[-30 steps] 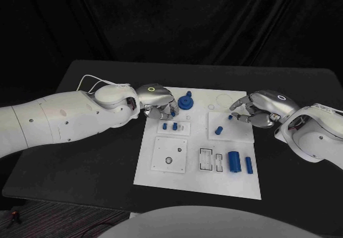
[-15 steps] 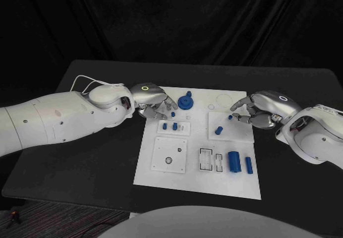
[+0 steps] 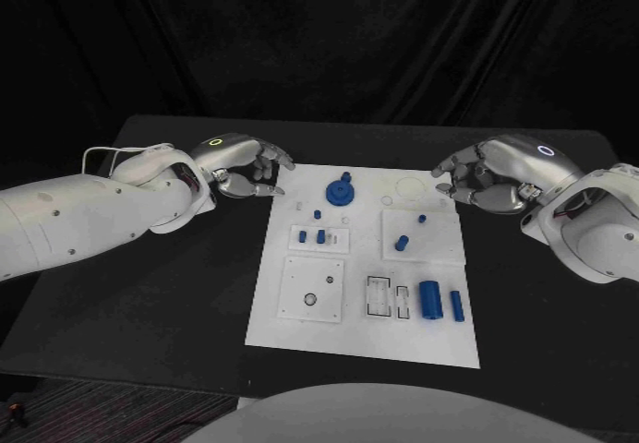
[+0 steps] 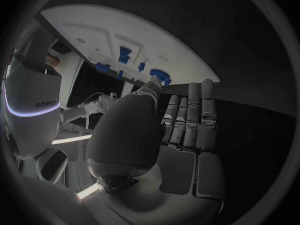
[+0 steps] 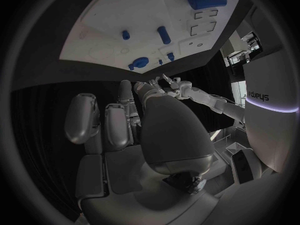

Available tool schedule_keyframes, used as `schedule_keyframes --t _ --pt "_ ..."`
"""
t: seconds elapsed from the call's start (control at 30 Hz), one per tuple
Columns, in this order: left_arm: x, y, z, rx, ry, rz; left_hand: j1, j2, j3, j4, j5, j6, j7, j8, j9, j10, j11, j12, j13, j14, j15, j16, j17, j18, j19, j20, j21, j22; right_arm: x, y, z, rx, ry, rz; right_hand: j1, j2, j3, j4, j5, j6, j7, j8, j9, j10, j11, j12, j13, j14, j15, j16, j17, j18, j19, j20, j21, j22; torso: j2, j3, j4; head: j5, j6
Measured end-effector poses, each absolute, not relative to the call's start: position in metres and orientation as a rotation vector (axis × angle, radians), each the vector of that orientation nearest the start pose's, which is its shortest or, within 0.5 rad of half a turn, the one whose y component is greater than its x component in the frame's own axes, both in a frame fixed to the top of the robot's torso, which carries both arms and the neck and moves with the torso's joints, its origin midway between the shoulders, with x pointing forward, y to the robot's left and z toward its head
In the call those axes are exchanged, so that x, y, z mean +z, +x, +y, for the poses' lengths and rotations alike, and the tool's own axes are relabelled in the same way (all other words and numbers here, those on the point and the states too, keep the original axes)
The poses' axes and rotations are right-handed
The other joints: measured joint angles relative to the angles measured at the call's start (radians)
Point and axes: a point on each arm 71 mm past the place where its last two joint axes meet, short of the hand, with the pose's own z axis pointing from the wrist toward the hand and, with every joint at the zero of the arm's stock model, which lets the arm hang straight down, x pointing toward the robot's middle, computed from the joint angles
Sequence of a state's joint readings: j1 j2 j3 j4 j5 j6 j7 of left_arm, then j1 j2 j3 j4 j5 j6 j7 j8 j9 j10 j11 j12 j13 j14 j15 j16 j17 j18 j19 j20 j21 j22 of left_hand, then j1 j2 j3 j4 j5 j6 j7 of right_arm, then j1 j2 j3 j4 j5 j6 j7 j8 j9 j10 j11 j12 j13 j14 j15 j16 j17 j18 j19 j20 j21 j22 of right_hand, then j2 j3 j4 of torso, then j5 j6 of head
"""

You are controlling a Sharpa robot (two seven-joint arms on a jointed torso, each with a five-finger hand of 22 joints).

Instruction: Assemble the parts on the task board

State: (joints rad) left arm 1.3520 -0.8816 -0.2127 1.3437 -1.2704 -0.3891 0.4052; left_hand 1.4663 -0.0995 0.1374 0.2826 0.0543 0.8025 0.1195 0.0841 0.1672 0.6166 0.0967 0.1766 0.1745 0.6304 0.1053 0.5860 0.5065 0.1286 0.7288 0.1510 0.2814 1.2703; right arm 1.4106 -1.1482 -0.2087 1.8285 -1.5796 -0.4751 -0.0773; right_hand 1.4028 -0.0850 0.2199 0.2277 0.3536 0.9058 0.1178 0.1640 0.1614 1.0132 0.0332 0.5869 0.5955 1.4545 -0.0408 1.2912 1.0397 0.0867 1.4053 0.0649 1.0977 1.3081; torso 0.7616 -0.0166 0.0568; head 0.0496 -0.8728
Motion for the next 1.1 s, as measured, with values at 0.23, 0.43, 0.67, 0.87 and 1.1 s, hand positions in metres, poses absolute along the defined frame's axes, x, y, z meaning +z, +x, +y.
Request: schedule_keyframes --t 0.23,0.43,0.67,0.87,1.1 --pt "-0.15 0.497 0.271 -1.134 0.08 1.442 -0.092 -0.092 -0.212 0.015 0.014 -0.127 -0.096 -0.026 -0.035 -0.371 -0.111 -0.02 -0.088 -0.492 -0.072 -0.441 -0.341 -0.006 -0.456 -0.014 -0.224 -0.161 -0.087 0.437 -0.247 0.469 -0.356 1.421 0.024 -0.045 -0.006 -0.019 -0.054 0.014 -0.036 -0.019 0.003 -0.114 0.057 -0.269 -0.224 -0.043 0.043 -0.08 -0.119 0.016 -0.043 0.039 -0.134 0.0 -0.013 -0.0111 0.0035 -0.021 0.0" --pt "-0.147 0.494 0.258 -1.391 -0.17 1.456 -0.215 -0.068 -0.298 0.018 0.057 -0.523 -0.1 -0.05 -0.123 -0.57 -0.119 -0.131 -0.154 -0.629 -0.021 -0.582 -0.502 -0.03 -0.68 0.009 -0.246 -0.677 -0.088 0.445 -0.239 0.364 -0.451 1.461 0.023 -0.062 -0.109 -0.015 -0.177 -0.037 -0.131 -0.08 -0.025 -0.237 0.04 -0.401 -0.362 -0.076 0.01 -0.178 -0.24 0.031 -0.074 0.017 -0.26 0.0 -0.024 -0.0228 0.0099 -0.042 0.0" --pt "-0.157 0.486 0.243 -1.725 -0.586 1.438 -0.319 0.074 -0.237 0.013 0.044 -0.616 -0.115 -0.057 -0.142 -0.6 -0.127 -0.138 -0.159 -0.631 -0.033 -0.582 -0.505 0.034 -0.726 0.025 -0.261 -1.039 -0.119 0.449 -0.243 0.292 -0.527 1.538 0.095 -0.041 -0.143 0.009 -0.175 -0.005 -0.081 -0.088 -0.053 -0.184 0.062 -0.395 -0.438 -0.067 0.018 -0.195 -0.241 0.031 -0.061 0.023 -0.283 0.0 -0.034 -0.0368 0.0186 -0.072 0.0" --pt "-0.164 0.484 0.245 -1.854 -0.825 1.373 -0.301 0.118 -0.246 0.01 0.105 -0.624 -0.123 -0.057 -0.142 -0.605 -0.138 -0.126 -0.16 -0.632 -0.039 -0.582 -0.506 0.034 -0.731 0.016 -0.274 -1.216 -0.14 0.452 -0.24 0.298 -0.571 1.569 0.103 -0.033 -0.154 0.007 -0.168 0.027 -0.038 -0.088 -0.067 -0.085 0.063 -0.385 -0.47 -0.057 0.029 -0.179 -0.21 0.031 -0.045 0.028 -0.257 0.0 -0.043 -0.0451 0.0238 -0.077 0.0" --pt "-0.169 0.483 0.247 -1.913 -0.944 1.328 -0.281 0.149 -0.264 0.009 0.127 -0.607 -0.114 -0.057 -0.142 -0.608 -0.127 -0.116 -0.16 -0.632 -0.039 -0.582 -0.506 0.034 -0.731 0.016 -0.274 -1.22 -0.159 0.455 -0.229 0.339 -0.613 1.594 0.099 -0.019 -0.162 0.009 -0.168 0.032 -0.027 -0.088 -0.075 -0.036 0.058 -0.385 -0.486 -0.054 0.032 -0.175 -0.213 0.031 -0.038 0.028 -0.261 0.0 -0.048 -0.0476 0.0274 -0.072 0.0"
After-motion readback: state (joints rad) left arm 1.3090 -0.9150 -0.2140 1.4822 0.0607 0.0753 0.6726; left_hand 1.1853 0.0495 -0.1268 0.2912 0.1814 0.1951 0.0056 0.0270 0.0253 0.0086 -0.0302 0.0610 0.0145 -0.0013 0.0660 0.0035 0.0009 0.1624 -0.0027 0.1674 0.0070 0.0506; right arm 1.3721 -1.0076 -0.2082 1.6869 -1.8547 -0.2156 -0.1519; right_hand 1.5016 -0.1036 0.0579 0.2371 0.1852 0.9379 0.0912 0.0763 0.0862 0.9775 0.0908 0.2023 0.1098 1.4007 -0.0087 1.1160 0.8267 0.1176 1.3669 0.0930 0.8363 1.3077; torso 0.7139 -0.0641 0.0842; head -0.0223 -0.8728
